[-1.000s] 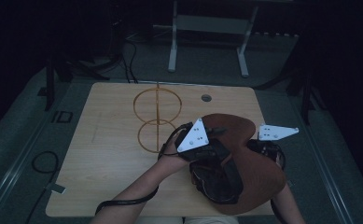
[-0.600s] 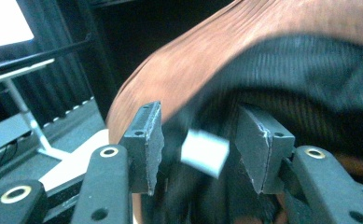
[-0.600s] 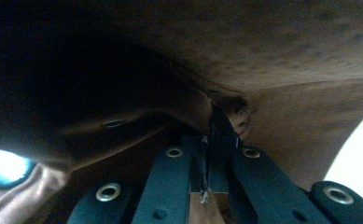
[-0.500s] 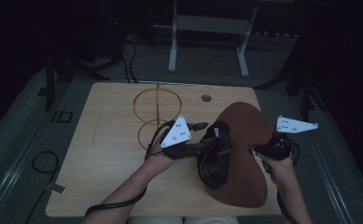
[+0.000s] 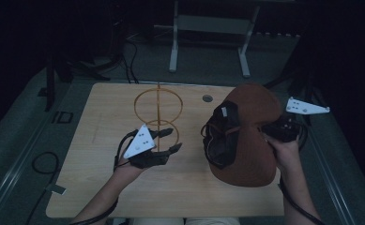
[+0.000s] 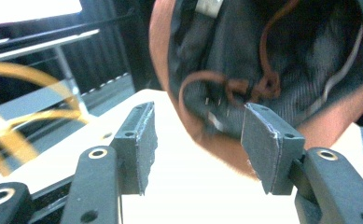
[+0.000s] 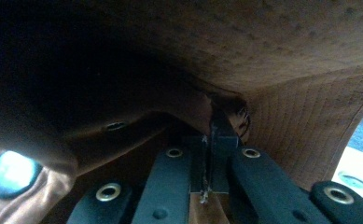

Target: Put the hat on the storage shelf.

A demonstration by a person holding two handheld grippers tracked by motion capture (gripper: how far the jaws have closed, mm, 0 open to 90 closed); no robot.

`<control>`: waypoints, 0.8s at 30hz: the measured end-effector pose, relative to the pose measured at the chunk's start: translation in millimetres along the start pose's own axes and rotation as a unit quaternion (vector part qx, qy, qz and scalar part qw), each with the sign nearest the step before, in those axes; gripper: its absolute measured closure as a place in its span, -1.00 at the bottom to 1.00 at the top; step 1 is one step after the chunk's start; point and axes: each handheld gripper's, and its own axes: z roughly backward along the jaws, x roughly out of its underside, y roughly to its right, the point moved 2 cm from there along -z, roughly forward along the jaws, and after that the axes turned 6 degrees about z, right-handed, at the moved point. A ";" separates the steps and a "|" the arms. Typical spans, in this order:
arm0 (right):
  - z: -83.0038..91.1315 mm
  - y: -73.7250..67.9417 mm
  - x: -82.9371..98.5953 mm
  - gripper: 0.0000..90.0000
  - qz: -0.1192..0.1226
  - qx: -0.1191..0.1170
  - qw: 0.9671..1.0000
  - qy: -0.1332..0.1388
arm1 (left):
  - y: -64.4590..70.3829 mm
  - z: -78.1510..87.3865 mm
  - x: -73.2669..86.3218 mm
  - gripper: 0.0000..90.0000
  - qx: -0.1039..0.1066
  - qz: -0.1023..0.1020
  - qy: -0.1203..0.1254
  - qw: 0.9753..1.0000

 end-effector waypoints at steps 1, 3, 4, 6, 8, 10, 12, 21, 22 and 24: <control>-2.0 2.0 -2.6 0.95 0.000 0.003 1.000 0.000 | -2.7 5.2 4.3 -0.04 -0.008 0.004 -0.001 1.000; -6.7 6.4 -7.3 0.95 0.000 0.007 1.000 0.000 | -8.4 15.1 13.2 -0.13 -0.021 0.016 -0.008 1.000; -9.2 8.5 -9.5 0.95 0.000 0.009 1.000 -0.001 | -10.6 19.7 17.9 -0.19 -0.035 0.019 -0.011 0.999; -14.2 12.4 -13.1 0.95 -0.003 0.013 1.000 0.001 | -15.3 28.8 27.3 -0.42 -0.059 0.028 -0.015 0.998; -16.4 14.0 -14.5 0.95 -0.003 0.013 1.000 0.001 | -20.7 38.5 37.6 -0.50 -0.084 0.036 -0.015 0.996; -24.4 18.3 -17.5 0.95 -0.007 0.018 1.000 -0.001 | -26.6 48.7 49.6 -0.69 -0.098 0.048 -0.017 0.994; -29.9 21.2 -18.8 0.95 -0.009 0.021 1.000 -0.005 | -31.3 57.8 62.2 -0.78 -0.113 0.054 -0.023 0.992; -47.3 33.0 -24.6 0.95 -0.020 0.035 0.999 -0.010 | -48.6 93.5 124.4 -0.79 -0.187 0.092 -0.075 0.975; -48.7 34.0 -25.4 0.95 -0.019 0.036 0.999 -0.011 | -51.1 97.3 132.8 -0.79 -0.196 0.102 -0.086 0.972; -51.9 36.5 -27.2 0.95 -0.022 0.037 0.999 -0.009 | -54.2 102.4 143.4 -0.79 -0.213 0.114 -0.099 0.965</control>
